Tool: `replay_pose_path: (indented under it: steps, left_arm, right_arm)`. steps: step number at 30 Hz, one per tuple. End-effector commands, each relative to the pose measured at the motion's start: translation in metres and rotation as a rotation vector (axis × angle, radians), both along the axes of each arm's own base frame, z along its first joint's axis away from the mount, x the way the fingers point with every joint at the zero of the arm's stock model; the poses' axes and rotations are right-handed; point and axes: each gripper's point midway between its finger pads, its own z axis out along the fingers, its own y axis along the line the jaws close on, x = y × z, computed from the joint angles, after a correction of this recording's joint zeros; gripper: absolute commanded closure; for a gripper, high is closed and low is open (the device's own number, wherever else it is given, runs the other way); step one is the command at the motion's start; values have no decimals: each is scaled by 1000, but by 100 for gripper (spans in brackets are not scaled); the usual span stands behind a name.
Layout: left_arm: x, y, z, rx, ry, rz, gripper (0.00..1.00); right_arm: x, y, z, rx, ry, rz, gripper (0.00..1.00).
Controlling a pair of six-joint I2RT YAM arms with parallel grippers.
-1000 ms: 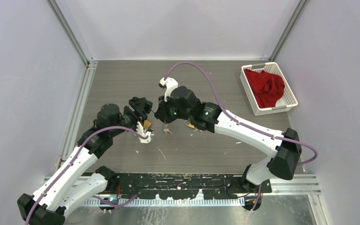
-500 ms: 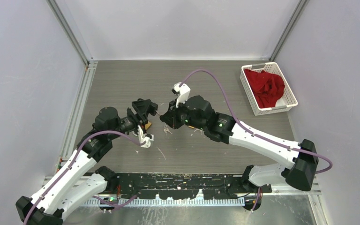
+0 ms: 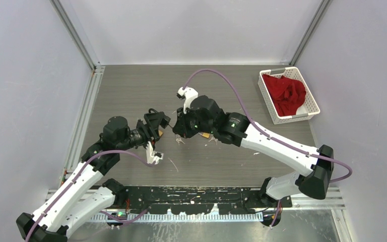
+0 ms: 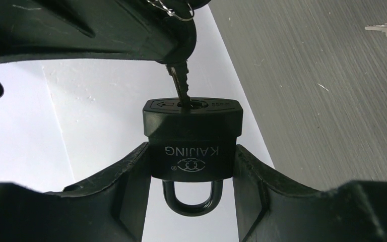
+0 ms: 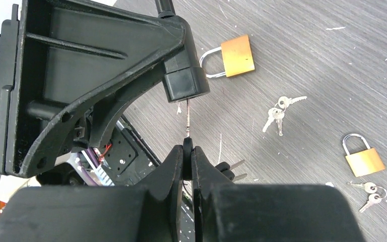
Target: Unlock with the key
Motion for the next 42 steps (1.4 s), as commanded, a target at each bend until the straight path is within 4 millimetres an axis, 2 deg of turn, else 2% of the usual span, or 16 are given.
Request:
replay_pose_path:
  steps: [1,3,9,14,17,19,23,30,34,38,42]
  left_arm:
    - [-61,-44,41,-100,-90,-372,100]
    - [-59,-44,45,-124,-76,-360,100]
    - [-58,-40,55,-191,-23,-319,100]
    - [-73,-41,55,-210,-4,-370,100]
    - [-83,-43,54,-213,-9,-418,100]
    - [-86,-42,57,-221,-9,-424,100]
    - [-81,-35,66,-260,28,-355,100]
    - [-75,-29,76,-343,117,-280,100]
    - [-77,-29,74,-335,130,-291,100]
    - [-70,-28,68,-311,132,-255,100]
    - [-60,-26,64,-302,128,-213,100]
  right_arm:
    - [37,18,77,204,-153,-126,99]
    - [36,19,77,235,-187,-135,99]
    - [33,22,94,344,-304,-152,99]
    - [37,36,108,356,-330,-125,99]
    - [32,46,116,380,-334,-73,99]
    - [28,43,118,384,-337,-58,99]
    - [6,21,124,347,-305,-3,99]
    - [-35,-31,112,246,-207,45,99]
    - [-51,-48,101,207,-159,73,99]
    - [-54,-70,94,150,-133,25,99]
    - [-57,-76,89,137,-118,16,99]
